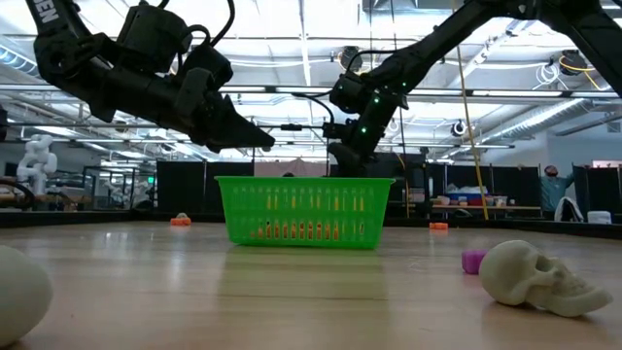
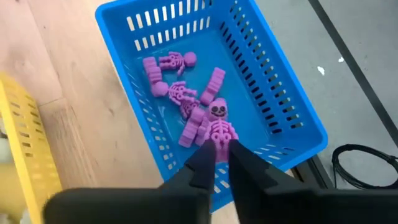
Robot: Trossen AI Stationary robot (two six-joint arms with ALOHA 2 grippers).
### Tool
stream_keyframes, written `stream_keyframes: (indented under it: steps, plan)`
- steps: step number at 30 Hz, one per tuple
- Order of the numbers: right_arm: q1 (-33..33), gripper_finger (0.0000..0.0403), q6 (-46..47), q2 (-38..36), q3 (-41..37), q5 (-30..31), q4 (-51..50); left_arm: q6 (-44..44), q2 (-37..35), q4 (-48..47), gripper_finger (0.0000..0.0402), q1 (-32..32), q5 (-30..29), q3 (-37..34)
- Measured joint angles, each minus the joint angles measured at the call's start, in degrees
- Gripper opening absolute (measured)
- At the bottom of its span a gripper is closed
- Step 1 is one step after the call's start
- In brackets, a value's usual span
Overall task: Sort Halloween decoration
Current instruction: Put the right purple skeleton toy into the blue bin, then put the bottom left skull toy into the yellow bin
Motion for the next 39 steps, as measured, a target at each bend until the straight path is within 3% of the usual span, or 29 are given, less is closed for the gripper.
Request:
stream_keyframes:
  steps: [6,9,13,18,21,29,33,39]
  plan:
    - [0.0,0.0110,0.0,-0.4,0.0,0.1,-0.6,0.0,0.0,0.0,0.0003,0.0,0.0,0.0]
    - [0.1,0.0127,0.5,-2.2,0.0,0.1,-2.4,0.0,0.0,0.0,0.0003,0.0,0.0,0.0]
    - [0.8,0.0111,2.0,-5.2,0.0,0.2,-5.1,0.0,0.0,-0.1,0.0003,0.0,0.0,0.0]
    - [3.4,0.0040,0.3,-8.7,-1.8,0.2,-3.3,0.0,0.0,-0.1,0.0003,0.0,0.0,0.0]
    - [4.6,0.0007,-0.4,-11.1,-8.0,-0.1,4.7,0.1,0.0,-0.2,0.0003,0.0,0.1,0.0]
    - [9.1,0.0001,6.4,-25.1,-33.9,0.0,26.3,0.0,0.0,-1.9,0.0003,0.0,0.4,0.0]
    - [13.8,0.0001,11.7,-33.9,-44.7,0.8,30.2,-2.5,0.0,-2.0,0.0003,0.0,0.4,0.0]
    - [23.4,0.0000,16.8,-44.6,-54.1,9.7,29.9,-3.0,0.0,-1.7,0.0003,-1.2,6.1,0.2]
